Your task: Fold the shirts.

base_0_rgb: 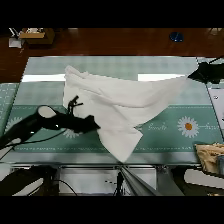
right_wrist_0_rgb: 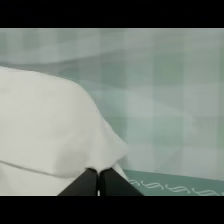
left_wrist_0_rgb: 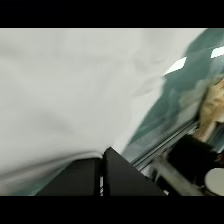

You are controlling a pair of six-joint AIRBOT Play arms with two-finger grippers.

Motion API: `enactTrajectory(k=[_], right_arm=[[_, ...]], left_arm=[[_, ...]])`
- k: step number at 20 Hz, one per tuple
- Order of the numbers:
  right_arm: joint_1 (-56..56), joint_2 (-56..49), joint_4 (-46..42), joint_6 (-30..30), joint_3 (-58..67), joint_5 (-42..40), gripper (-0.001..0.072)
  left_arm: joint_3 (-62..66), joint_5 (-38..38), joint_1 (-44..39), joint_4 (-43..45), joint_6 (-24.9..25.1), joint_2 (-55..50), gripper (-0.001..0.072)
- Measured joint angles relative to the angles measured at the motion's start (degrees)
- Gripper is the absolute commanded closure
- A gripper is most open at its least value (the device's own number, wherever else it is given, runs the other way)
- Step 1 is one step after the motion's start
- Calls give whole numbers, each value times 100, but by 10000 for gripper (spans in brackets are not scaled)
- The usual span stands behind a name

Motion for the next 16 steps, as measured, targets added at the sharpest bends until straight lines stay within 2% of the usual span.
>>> enactTrajectory(k=[5, 10, 13, 16], right_arm=[[-15, 852, 424, -44, 505, -352, 687], [-15, 1963, 844, -52, 1746, -1178, 687], [-15, 2524, 876, 33, 2533, -1628, 687], [-15, 3038, 568, 332, 3086, -1740, 687]], left_arm=[[2114, -262, 1735, -22, 247, 1709, 688], [4944, -313, 3746, -63, 348, 2428, 688], [6341, -153, 4321, -66, 431, 2503, 688], [7388, -127, 4544, 7, 444, 2551, 688]])
